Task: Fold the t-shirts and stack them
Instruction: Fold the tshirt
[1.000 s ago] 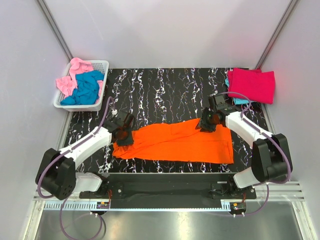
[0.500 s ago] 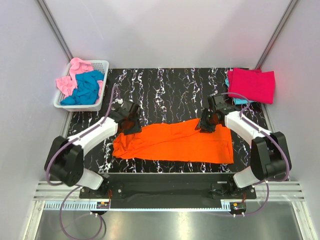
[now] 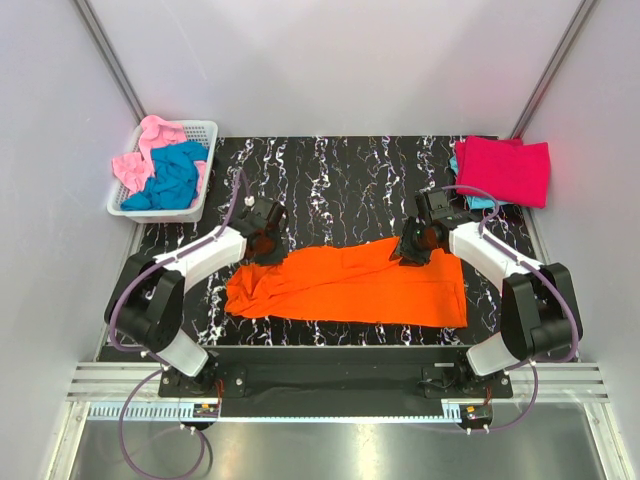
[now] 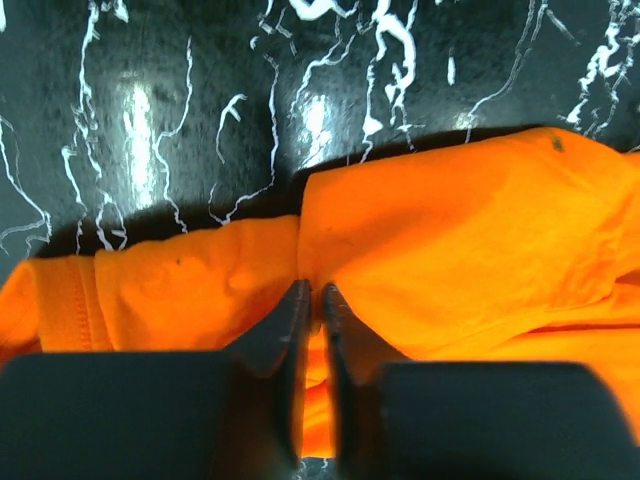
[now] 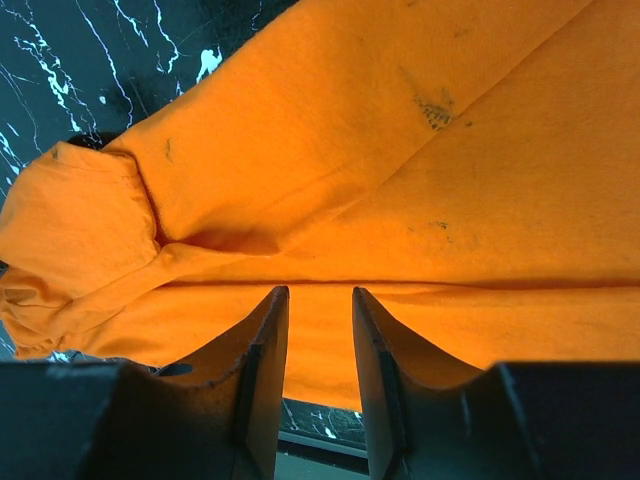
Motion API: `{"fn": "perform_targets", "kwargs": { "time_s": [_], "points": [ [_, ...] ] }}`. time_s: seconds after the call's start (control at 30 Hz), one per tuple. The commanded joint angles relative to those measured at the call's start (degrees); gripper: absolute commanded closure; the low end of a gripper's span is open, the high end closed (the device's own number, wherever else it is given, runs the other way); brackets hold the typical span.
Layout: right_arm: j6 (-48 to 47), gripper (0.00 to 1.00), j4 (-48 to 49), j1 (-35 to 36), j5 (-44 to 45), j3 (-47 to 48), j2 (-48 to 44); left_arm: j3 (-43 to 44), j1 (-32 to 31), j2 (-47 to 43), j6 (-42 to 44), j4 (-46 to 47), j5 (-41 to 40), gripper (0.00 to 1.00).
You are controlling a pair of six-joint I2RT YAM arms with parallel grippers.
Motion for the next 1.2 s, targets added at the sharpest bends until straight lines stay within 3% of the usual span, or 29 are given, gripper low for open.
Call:
{"fn": "perform_targets", "kwargs": {
  "time_s": [0.0,0.2,0.37,0.93,1.07,1.17],
  "points": [
    [-0.66,0.61,0.99,0.19,-0.63,1.09,0.38,2.44,0.23,-1.97,0.43,1.81,0.09,1.0],
    [-0.48,0.61,0.9,0.28,-0.9,1.01,0.03,3.58,0.15,-6.62,1.74,0.14,-2.01,1.0],
    [-0.57,0.62,0.81,0.28,-0.37,1.27,-0.85,9.89,0.41,-8.3,4.11,-2.14,-5.97,1.0],
    [-2.85,0.61,-2.62,0.19,6.05,3.99,-2.26,34.06,6.3,12.25,11.15,-3.64,-11.6,1.0],
    [-3.03,0.6,-3.05,0.28,6.22,3.91,-1.47,36.63,6.39,14.28,13.43,-3.46,-9.59,1.0],
    [-3.12,0.6,-3.06,0.19,6.57,3.82,-1.38,33.92,6.12,12.19,13.0,-3.38,-7.3,1.0]
  ]
}}
